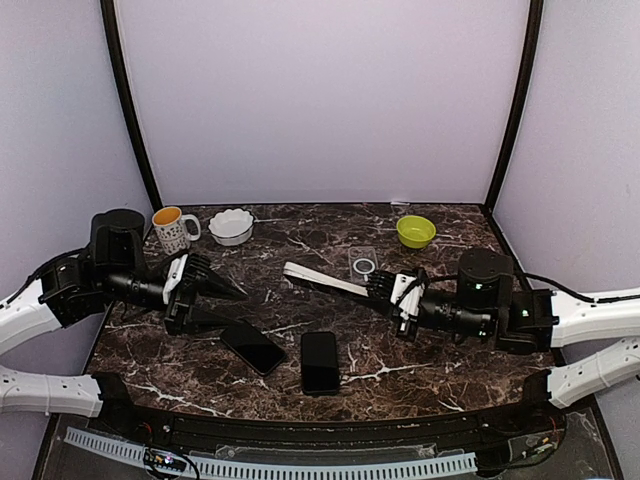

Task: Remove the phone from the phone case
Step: Pass from the right arm to the left

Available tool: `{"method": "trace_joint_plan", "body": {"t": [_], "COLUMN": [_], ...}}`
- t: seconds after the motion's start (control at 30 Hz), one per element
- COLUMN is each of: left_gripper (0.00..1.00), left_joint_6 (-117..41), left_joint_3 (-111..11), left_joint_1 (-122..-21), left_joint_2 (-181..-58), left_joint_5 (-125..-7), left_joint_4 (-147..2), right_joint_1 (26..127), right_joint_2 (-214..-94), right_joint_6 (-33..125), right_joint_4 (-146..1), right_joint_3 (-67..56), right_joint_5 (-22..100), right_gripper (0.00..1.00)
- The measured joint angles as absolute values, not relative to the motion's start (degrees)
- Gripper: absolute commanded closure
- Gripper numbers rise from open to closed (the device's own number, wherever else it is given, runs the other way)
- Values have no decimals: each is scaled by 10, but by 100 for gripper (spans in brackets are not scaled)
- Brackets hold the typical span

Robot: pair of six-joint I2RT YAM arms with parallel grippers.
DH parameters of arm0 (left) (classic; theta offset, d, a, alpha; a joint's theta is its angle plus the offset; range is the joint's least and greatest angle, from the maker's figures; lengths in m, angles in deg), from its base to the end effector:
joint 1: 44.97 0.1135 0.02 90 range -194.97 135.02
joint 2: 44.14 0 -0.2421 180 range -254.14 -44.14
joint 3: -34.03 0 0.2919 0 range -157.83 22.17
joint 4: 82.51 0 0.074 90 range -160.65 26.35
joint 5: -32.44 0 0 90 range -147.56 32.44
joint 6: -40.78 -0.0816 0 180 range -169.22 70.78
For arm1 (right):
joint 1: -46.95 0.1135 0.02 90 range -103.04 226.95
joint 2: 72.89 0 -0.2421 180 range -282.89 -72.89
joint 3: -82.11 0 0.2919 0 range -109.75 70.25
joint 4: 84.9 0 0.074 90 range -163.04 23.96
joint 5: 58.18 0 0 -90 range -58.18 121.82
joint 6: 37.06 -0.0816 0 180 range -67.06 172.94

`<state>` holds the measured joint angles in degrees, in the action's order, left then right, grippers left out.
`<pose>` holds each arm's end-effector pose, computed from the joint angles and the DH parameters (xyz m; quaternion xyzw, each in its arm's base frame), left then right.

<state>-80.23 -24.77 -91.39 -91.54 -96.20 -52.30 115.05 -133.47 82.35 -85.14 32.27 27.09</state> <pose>0.1510 -0.2326 0.3050 0.6302 0.4783 -0.3402 0.5082 0.1333 0.3135 0.2417 -0.5602 0.5263 0.1817 0.6133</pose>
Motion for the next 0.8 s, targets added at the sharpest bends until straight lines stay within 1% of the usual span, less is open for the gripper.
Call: {"method": "trace_joint_plan", "body": {"t": [0.4,0.8], "left_gripper": [56,57], "left_joint_6": [-769,-740], "left_joint_3": [-225,-224], "left_joint_1": [-947,-989], "left_joint_2": [-932,-926], "left_joint_5": [-989,-1008], "left_joint_4": [-626,-675], "right_joint_1": [1150,1150], "right_joint_2": [-1285,-1298], "right_joint_6": [808,801], "right_joint_4": [-901,-910], "right_joint_3": [350,349], "right_joint_5": [414,473], "right_gripper": [100,100]}}
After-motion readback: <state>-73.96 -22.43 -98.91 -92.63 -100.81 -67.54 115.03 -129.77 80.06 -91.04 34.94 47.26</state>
